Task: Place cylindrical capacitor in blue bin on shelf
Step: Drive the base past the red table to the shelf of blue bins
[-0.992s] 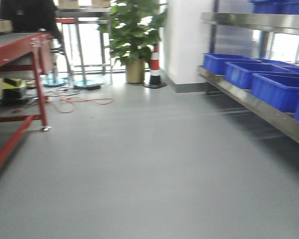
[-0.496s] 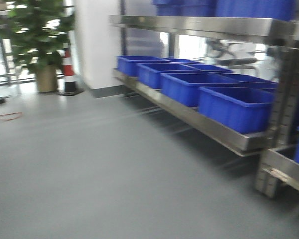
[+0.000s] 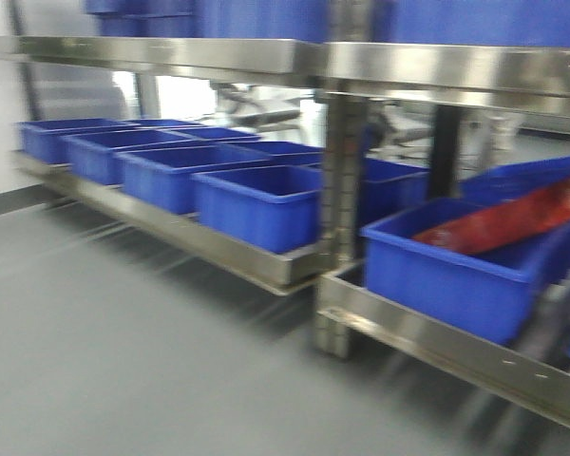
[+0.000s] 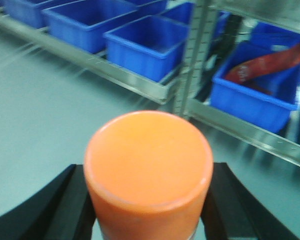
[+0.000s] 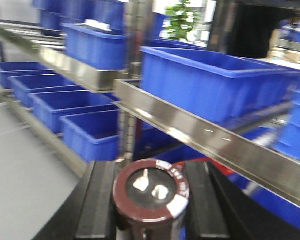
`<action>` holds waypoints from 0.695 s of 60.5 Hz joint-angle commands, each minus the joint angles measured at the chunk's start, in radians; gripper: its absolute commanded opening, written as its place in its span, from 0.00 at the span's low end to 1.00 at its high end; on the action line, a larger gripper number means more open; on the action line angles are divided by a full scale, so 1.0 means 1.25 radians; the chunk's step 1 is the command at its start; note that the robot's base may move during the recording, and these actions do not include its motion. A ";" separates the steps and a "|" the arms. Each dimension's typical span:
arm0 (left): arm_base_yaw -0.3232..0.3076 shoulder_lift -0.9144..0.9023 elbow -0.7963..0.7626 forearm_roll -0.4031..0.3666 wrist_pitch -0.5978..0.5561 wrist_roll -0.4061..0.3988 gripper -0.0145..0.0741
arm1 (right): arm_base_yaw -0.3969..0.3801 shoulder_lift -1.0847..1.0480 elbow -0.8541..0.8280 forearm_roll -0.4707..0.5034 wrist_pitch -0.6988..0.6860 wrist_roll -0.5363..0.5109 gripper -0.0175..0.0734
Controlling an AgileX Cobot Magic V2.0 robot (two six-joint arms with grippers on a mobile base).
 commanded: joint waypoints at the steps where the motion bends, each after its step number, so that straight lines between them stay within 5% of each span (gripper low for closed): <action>1: -0.005 -0.005 -0.008 -0.004 -0.014 -0.001 0.04 | 0.003 0.000 -0.001 -0.012 -0.018 -0.003 0.08; 42: -0.005 -0.005 -0.008 -0.004 -0.014 -0.001 0.04 | 0.003 0.000 -0.001 -0.012 -0.018 -0.003 0.08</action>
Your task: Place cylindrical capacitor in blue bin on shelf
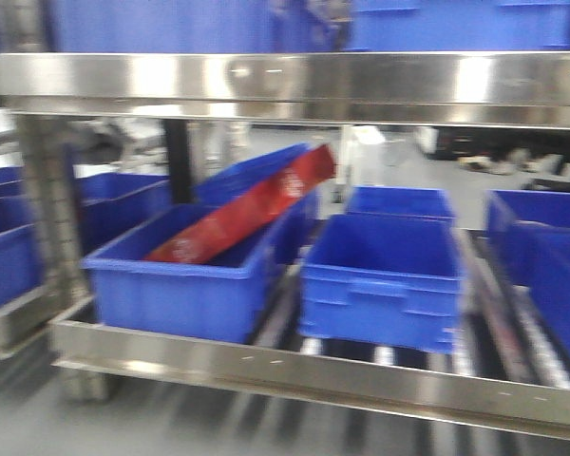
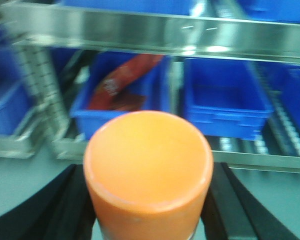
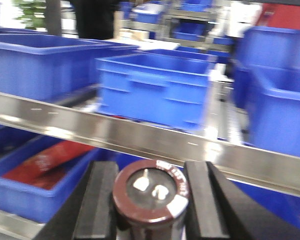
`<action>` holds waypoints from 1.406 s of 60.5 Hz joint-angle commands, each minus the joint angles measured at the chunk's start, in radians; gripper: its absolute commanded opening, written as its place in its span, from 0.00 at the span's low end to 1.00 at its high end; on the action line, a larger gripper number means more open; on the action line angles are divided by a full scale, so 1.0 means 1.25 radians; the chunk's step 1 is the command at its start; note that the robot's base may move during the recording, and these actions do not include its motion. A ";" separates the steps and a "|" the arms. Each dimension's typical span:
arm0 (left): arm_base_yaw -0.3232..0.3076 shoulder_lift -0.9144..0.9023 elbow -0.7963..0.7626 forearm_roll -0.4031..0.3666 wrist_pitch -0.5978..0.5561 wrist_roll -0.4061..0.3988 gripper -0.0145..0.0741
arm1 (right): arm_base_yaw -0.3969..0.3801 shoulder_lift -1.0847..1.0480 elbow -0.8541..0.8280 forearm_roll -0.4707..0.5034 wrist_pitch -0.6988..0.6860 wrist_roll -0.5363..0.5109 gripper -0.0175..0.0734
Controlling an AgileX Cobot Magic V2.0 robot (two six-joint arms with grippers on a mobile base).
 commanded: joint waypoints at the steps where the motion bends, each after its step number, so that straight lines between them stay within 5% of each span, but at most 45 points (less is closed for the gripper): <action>1: -0.005 -0.005 -0.008 -0.004 -0.014 -0.001 0.04 | 0.003 0.000 -0.001 -0.012 -0.018 -0.003 0.08; 85: -0.005 -0.005 -0.008 -0.004 -0.014 -0.001 0.04 | 0.003 0.000 -0.001 -0.012 -0.018 -0.003 0.08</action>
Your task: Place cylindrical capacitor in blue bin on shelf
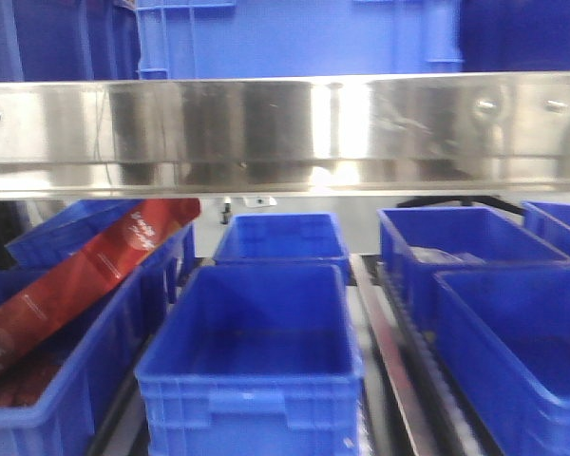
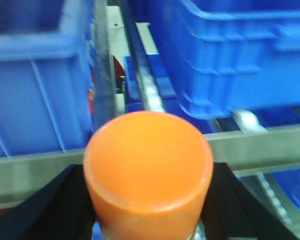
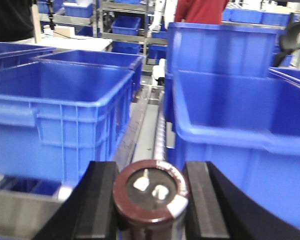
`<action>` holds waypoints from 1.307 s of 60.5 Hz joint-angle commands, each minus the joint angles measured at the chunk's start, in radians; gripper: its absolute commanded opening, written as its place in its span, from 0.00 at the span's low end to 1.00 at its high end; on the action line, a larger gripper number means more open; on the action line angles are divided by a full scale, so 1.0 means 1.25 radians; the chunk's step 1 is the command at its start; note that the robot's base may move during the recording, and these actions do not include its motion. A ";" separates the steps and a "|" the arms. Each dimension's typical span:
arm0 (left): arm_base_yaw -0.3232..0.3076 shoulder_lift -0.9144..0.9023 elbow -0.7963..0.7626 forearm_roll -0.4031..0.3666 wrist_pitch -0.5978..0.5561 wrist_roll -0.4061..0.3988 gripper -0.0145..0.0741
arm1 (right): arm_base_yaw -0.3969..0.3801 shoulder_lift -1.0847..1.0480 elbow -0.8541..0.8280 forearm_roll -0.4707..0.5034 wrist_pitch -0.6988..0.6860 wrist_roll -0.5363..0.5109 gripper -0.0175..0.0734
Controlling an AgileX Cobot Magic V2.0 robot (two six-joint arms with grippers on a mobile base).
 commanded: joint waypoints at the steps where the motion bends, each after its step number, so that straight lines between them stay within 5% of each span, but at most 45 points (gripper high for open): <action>1: -0.005 -0.005 -0.008 -0.004 -0.014 -0.001 0.04 | 0.003 0.000 -0.001 -0.012 -0.018 -0.003 0.08; 79: -0.005 0.003 -0.008 -0.004 -0.030 -0.001 0.04 | 0.003 0.000 -0.001 -0.012 -0.018 -0.003 0.08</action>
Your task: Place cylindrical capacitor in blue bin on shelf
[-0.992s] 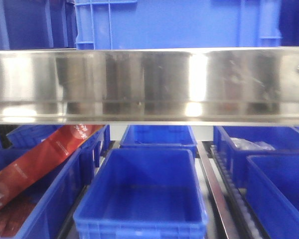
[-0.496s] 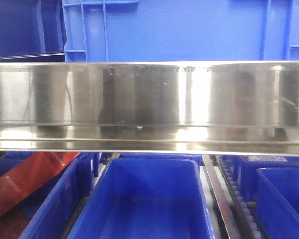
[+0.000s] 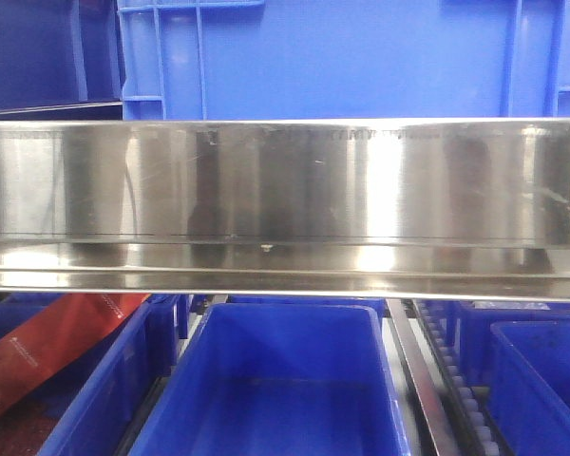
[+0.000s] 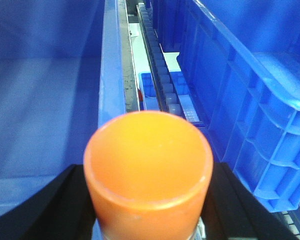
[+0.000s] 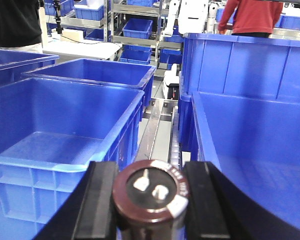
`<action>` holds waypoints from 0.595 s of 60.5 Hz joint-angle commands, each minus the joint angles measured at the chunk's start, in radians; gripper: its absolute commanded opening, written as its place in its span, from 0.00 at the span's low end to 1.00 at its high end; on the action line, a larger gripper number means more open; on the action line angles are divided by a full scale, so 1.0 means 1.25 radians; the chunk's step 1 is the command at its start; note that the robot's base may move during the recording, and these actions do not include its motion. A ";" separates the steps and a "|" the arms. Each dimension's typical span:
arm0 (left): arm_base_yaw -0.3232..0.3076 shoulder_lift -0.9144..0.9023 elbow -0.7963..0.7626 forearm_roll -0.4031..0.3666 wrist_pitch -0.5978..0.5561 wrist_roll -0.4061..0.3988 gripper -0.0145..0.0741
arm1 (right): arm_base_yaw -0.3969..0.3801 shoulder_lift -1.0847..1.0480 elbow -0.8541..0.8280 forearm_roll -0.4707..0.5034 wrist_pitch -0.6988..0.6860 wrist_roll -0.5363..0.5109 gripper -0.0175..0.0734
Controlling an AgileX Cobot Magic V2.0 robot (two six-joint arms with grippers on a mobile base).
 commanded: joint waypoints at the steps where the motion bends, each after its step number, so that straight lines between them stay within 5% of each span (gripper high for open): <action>1: -0.005 0.000 -0.008 0.001 -0.026 -0.001 0.04 | 0.003 0.000 -0.001 -0.012 -0.018 -0.003 0.08; 36: -0.005 0.000 -0.008 0.001 -0.026 -0.001 0.04 | 0.003 0.000 -0.001 -0.012 -0.018 -0.003 0.08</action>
